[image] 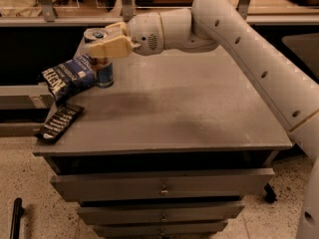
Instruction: Move redbull can near rxbar chocolate
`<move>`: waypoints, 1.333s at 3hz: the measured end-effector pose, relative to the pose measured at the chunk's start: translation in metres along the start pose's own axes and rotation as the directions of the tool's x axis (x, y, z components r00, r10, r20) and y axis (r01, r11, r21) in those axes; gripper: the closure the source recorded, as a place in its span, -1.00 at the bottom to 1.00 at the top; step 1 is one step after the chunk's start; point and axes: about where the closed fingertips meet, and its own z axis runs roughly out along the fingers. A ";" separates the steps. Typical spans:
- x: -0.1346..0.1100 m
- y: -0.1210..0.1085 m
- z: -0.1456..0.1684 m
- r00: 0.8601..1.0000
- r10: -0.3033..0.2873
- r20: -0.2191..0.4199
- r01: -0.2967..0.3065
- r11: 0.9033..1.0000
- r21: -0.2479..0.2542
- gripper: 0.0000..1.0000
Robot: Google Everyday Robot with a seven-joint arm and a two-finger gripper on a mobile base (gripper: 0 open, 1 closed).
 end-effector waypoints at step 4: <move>0.032 0.024 0.039 0.998 -0.034 -0.054 0.030 0.997 -0.078 1.00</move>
Offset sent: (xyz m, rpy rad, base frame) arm -0.0138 0.0192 -0.0027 -0.0372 -0.0620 0.0507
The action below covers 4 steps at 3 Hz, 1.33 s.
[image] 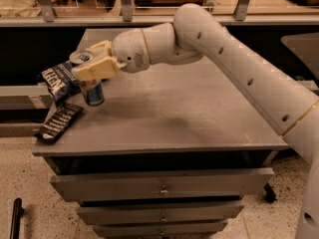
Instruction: Move redbull can near rxbar chocolate
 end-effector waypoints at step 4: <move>0.040 0.015 0.014 0.997 0.050 -0.052 -0.051 0.999 -0.015 -0.28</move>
Offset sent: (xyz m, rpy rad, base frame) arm -0.0240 -0.0005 -0.0738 -0.0451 0.0632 -0.0124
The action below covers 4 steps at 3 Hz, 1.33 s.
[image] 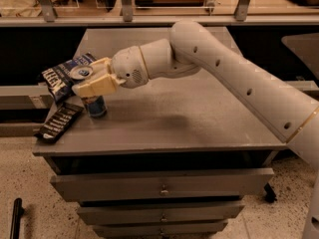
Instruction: Move redbull can near rxbar chocolate
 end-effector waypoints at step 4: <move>-0.002 0.000 -0.045 0.999 -0.039 0.025 0.037 0.996 0.077 -1.00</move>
Offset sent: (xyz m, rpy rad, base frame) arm -0.0004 0.0007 0.0001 0.0000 0.0000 0.0015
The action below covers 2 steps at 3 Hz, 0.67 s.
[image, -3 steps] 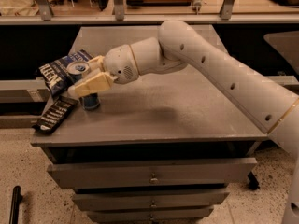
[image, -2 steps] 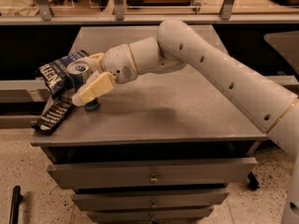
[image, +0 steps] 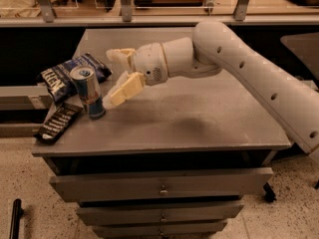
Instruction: Move redbull can near rxbar chocolate
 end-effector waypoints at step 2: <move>0.008 -0.005 -0.045 1.000 0.017 0.011 -0.018 0.994 0.111 -1.00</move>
Offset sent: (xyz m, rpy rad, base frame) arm 0.0190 -0.0695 -0.0081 0.0043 0.0281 -0.2012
